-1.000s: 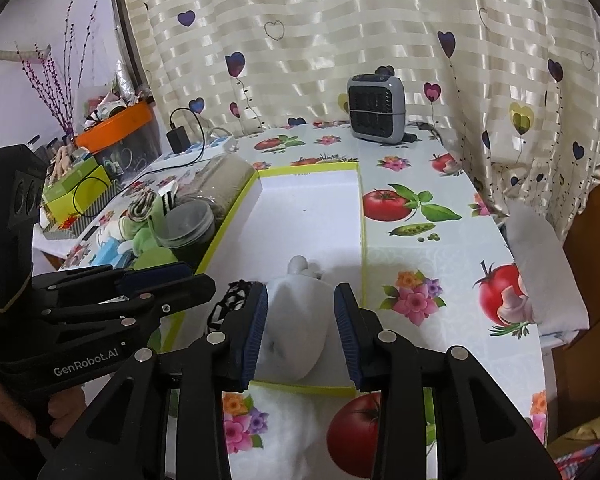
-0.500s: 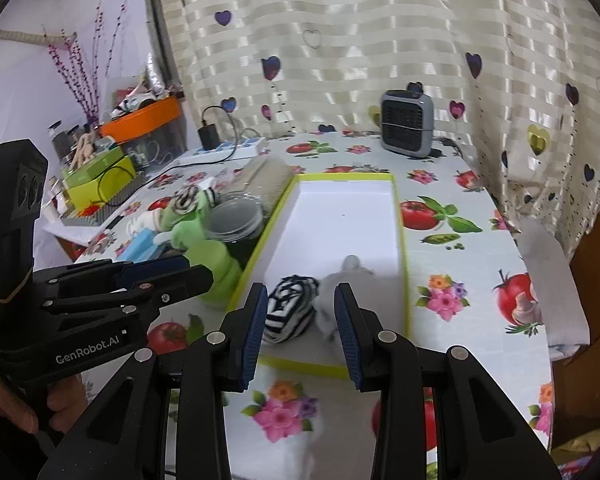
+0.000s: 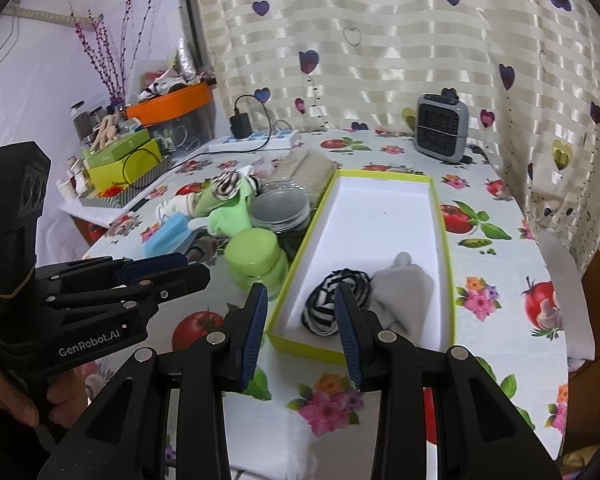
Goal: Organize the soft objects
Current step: 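Withdraw both grippers from the box toward the pile of soft items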
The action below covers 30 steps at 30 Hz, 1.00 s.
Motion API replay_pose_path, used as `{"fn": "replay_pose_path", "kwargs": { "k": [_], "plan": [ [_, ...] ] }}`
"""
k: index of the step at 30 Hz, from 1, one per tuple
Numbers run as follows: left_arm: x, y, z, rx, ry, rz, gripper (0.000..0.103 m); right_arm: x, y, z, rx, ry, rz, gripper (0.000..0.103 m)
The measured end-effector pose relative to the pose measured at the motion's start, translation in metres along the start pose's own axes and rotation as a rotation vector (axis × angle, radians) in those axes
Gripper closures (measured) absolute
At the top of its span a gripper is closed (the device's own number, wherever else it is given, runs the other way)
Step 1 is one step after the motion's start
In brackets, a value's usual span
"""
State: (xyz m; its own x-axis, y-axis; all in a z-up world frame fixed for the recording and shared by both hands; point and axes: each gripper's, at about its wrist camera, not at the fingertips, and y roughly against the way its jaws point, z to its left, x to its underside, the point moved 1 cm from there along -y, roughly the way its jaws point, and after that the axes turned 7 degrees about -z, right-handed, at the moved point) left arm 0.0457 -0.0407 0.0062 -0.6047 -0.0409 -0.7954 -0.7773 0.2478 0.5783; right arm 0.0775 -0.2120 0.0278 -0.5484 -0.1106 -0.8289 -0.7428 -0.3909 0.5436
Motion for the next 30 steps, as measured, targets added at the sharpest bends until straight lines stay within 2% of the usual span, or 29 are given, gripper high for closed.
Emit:
{"fn": "replay_pose_path", "kwargs": {
  "k": [21, 30],
  "plan": [
    [-0.001, 0.015, 0.079, -0.107, 0.136, -0.01, 0.074, -0.013, -0.024, 0.043, -0.075, 0.071, 0.017, 0.065],
    [-0.002, 0.011, 0.118, -0.185, 0.186, -0.009, 0.07, -0.022, -0.041, 0.052, -0.104, 0.094, 0.027, 0.065]
  ]
}}
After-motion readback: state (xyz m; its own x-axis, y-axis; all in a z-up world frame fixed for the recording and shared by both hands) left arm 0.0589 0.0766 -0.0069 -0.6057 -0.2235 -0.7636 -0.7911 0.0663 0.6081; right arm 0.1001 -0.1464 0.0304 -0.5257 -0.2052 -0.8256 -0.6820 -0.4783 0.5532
